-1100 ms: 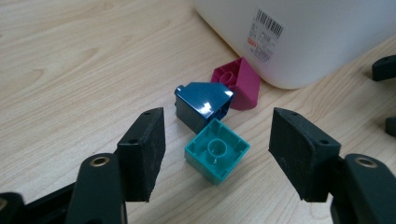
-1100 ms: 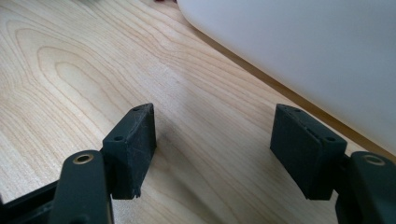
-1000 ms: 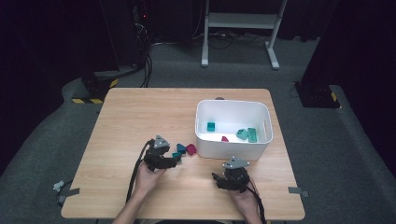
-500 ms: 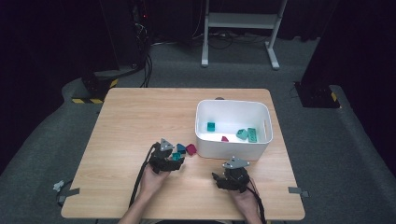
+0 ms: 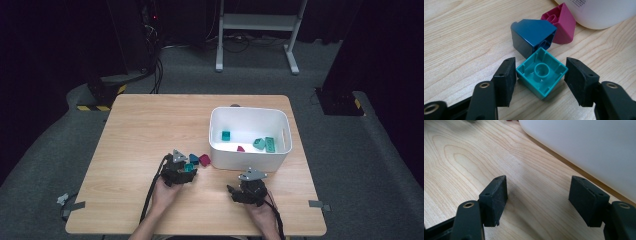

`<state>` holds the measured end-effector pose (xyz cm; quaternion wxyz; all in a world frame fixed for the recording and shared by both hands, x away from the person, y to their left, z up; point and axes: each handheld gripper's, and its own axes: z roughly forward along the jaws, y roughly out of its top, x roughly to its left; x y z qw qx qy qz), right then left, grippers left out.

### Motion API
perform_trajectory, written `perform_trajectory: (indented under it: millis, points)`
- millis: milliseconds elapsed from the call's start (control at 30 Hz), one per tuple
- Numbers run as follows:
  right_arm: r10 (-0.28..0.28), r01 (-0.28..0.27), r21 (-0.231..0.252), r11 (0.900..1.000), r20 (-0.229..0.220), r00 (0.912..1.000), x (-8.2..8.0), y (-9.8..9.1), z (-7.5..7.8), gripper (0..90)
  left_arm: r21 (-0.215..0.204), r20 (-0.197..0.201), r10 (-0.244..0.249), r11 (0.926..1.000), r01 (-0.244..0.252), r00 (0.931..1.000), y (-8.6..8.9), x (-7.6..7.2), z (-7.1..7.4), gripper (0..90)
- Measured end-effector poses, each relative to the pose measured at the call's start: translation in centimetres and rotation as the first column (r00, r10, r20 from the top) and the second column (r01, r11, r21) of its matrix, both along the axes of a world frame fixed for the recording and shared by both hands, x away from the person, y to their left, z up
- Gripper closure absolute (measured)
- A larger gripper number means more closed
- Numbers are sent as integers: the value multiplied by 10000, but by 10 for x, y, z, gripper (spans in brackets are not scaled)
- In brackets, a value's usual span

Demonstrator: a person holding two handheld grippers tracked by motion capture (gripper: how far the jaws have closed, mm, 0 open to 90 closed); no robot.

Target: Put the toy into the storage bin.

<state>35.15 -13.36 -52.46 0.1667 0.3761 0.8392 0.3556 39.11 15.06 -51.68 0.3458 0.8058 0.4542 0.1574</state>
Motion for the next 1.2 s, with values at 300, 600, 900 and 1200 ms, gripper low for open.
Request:
perform_trajectory:
  millis: [300,600,900,1200]
  points:
    - [0,0,-2,10000,-2,10000,0,0,0,313,94,80,-98,9999,97,9999,0,-1,0,463]
    - [0,0,-1,10000,0,10000,0,0,0,313,17,23,-157,9999,156,9999,1,-2,1,469]
    - [-1,1,-1,10000,-2,10000,0,0,0,313,-207,52,-307,9993,308,9995,4,-5,6,470]
    - [-27,27,-20,10000,11,10000,0,0,0,306,-396,80,-283,9988,286,9996,8,-6,13,470]
